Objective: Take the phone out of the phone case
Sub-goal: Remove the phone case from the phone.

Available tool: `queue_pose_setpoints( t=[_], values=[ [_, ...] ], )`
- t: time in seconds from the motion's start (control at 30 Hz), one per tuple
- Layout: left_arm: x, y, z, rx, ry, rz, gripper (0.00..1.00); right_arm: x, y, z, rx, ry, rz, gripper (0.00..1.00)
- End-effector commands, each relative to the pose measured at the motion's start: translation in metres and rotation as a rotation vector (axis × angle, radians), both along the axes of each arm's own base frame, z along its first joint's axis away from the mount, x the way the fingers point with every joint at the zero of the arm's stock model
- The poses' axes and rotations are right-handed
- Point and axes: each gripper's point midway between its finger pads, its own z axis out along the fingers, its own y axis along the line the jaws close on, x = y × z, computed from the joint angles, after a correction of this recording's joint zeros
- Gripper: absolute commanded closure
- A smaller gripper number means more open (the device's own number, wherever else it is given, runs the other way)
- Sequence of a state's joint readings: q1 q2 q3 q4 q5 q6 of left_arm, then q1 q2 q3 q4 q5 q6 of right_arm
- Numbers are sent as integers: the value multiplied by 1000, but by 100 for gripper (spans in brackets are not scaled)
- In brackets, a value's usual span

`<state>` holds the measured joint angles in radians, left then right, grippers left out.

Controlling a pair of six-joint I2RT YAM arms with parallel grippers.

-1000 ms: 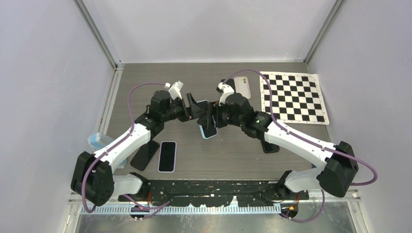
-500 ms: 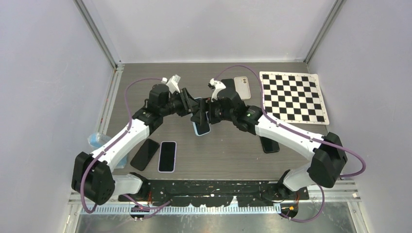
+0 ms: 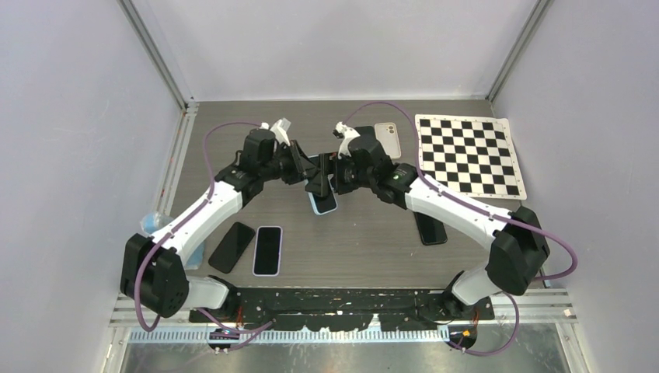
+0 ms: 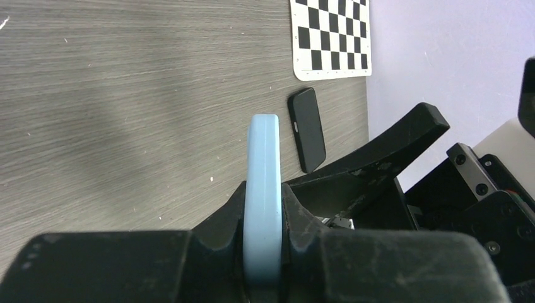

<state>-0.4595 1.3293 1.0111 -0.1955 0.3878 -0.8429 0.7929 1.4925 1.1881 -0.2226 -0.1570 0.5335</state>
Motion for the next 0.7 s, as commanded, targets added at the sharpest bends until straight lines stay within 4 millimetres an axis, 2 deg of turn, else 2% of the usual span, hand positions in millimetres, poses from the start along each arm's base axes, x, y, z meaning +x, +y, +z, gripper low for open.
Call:
queue_pose_setpoints(
  t=[0.0,0.03,0.1,0.17,0.2,0.37,0.53,0.67],
  values=[
    [-3,-11,27,-36,-60,-73,100,16,5,53,183,-67,-5,27],
    [-1,-10,29,-37,-67,-75,100,14,1,53,188,-68,1,14],
    [4,-7,35,-56,-83,-78,100,7,-5,54,194,-83,20,2],
    [10,-1,44,-86,-96,-79,100,-2,-14,59,216,-105,32,1],
    [13,2,48,-102,-103,-86,100,-6,-16,54,227,-96,35,0],
    [12,8,87,-191,-174,-178,100,-18,-38,82,361,-146,-7,1],
    [-10,4,128,-256,-309,-319,100,-27,-40,101,500,-189,-2,2],
    [-28,3,147,-288,-349,-394,100,-31,-33,107,556,-178,40,3]
  ],
)
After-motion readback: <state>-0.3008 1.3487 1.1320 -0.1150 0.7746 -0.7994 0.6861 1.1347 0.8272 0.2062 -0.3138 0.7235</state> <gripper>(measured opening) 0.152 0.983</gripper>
